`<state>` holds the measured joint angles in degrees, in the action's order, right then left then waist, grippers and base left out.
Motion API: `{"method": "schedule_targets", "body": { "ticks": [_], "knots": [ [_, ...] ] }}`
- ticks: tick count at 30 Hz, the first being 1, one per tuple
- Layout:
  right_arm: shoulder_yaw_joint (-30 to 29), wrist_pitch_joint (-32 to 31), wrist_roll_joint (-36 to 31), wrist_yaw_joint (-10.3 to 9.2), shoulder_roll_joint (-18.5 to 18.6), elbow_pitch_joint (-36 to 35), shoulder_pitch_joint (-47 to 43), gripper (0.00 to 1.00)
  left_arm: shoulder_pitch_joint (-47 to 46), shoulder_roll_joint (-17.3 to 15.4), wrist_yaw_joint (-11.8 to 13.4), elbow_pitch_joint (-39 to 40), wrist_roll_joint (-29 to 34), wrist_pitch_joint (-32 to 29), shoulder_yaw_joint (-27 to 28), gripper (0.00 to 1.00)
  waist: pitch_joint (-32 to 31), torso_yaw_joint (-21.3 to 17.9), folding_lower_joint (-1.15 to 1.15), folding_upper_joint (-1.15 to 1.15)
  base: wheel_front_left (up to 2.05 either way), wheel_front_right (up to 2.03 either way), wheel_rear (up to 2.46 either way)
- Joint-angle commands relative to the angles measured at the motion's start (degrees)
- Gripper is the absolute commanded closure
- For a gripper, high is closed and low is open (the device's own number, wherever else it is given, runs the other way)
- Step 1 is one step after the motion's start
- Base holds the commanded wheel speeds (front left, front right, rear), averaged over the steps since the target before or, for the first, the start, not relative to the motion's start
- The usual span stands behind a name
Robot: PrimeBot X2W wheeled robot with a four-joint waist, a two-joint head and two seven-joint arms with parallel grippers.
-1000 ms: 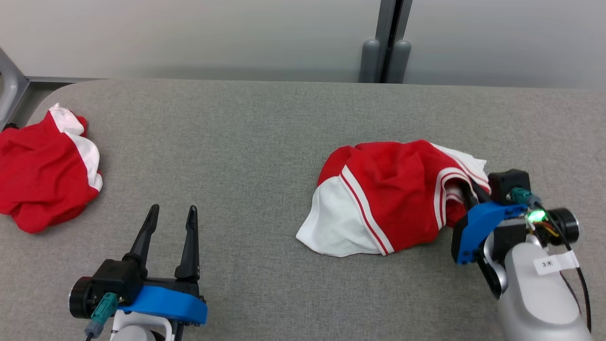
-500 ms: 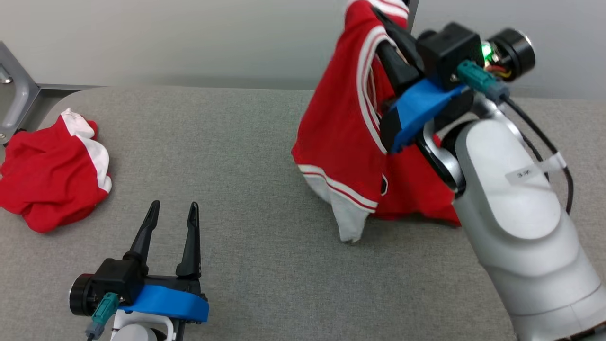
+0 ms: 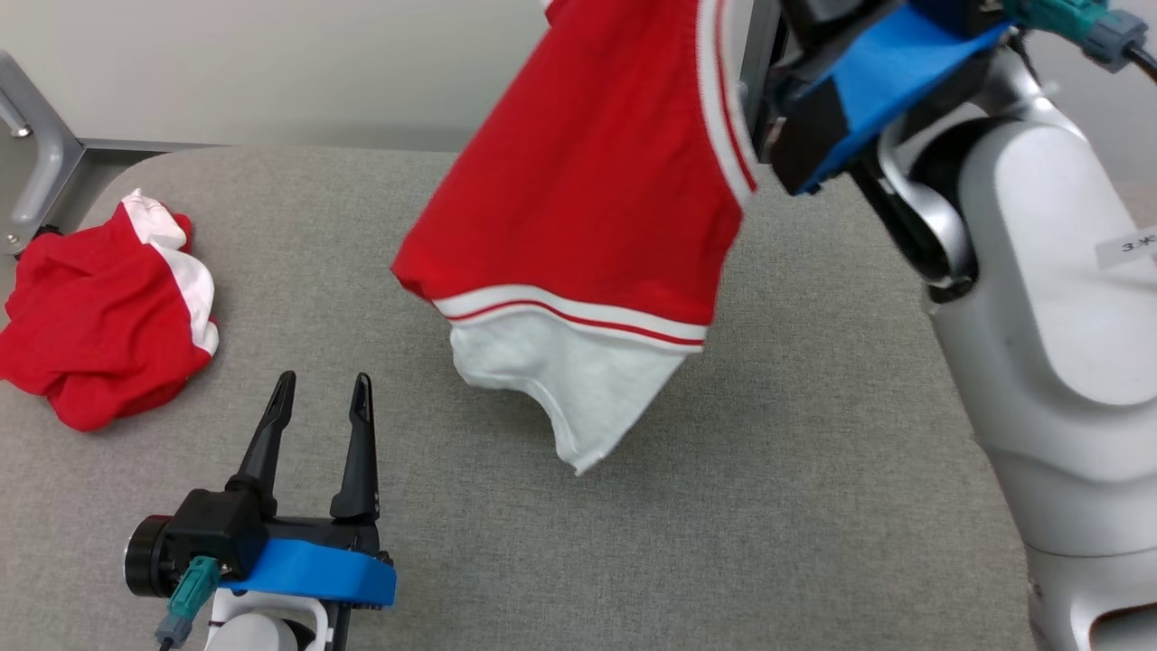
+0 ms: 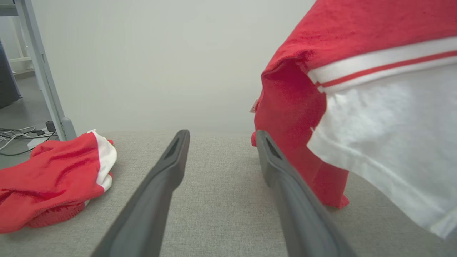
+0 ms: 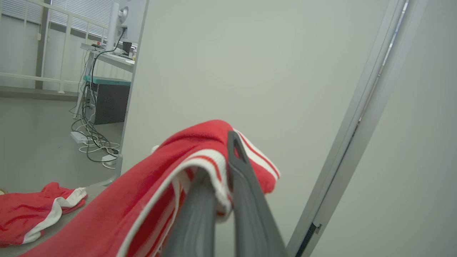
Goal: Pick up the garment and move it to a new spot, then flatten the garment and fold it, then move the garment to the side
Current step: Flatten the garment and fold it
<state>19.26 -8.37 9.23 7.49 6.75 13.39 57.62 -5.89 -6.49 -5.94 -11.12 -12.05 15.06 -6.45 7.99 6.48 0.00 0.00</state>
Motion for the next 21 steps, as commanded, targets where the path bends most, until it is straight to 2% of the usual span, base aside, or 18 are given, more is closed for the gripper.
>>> {"method": "schedule_targets", "body": {
  "ticks": [1, 5, 8, 14, 18, 19, 20, 21],
  "knots": [
    [-2.1, -1.1, -0.4, 0.01, 1.7, 0.0, -3.1, 1.00, -0.4, 0.2, -0.2, 0.3, 0.4, 0.2, 0.0, 0.00, 0.6, 0.1, 0.00, 0.00, 0.00, 0.00, 0.00],
    [-8.5, -2.4, -1.4, 0.01, 4.9, 2.8, -7.4, 1.00, -2.0, 0.4, -0.5, 1.1, 0.6, 0.2, -0.6, 0.00, 3.3, 0.8, 0.00, 0.00, 0.00, 0.00, 0.00],
    [-12.9, -1.5, -2.0, 0.01, 6.8, 7.5, -8.6, 1.00, -3.6, 0.6, -0.7, 1.8, 1.0, 0.2, -1.4, 0.00, 6.1, 2.0, 0.00, 0.00, 0.00, 0.00, 0.00],
    [-18.2, 3.3, -5.5, 0.01, 11.5, 18.0, -4.9, 1.00, -8.1, 1.3, -1.2, 3.5, 1.4, 0.2, -4.5, 0.00, 11.9, 6.0, 0.00, 0.00, 0.00, 0.00, 0.00],
    [-20.4, 7.1, -7.2, 0.01, 13.2, 24.3, -1.8, 1.00, -10.5, 1.9, -1.4, 3.9, 1.5, 0.2, -6.4, 0.00, 14.0, 8.1, 0.00, 0.00, 0.00, 0.00, 0.00],
    [-20.6, 7.4, -7.6, 0.01, 13.3, 25.9, -1.3, 0.53, -10.9, 2.0, -1.4, 3.8, 1.5, 0.2, -6.7, 0.00, 14.3, 8.3, 0.00, 0.00, 0.00, 0.00, 0.00],
    [-20.9, 7.4, -7.5, 0.01, 12.9, 27.8, -0.9, 0.00, -11.1, 2.1, -1.5, 3.6, 1.5, 0.2, -7.0, 0.00, 14.3, 8.4, 0.00, 0.00, 0.00, 0.00, 0.00],
    [-21.2, 7.4, -7.5, 0.01, 12.7, 29.3, -0.5, 0.00, -11.3, 2.1, -1.5, 3.3, 1.4, 0.2, -7.3, 0.00, 14.3, 8.4, 0.00, 0.00, 0.00, 0.00, 0.00]
  ]
}}
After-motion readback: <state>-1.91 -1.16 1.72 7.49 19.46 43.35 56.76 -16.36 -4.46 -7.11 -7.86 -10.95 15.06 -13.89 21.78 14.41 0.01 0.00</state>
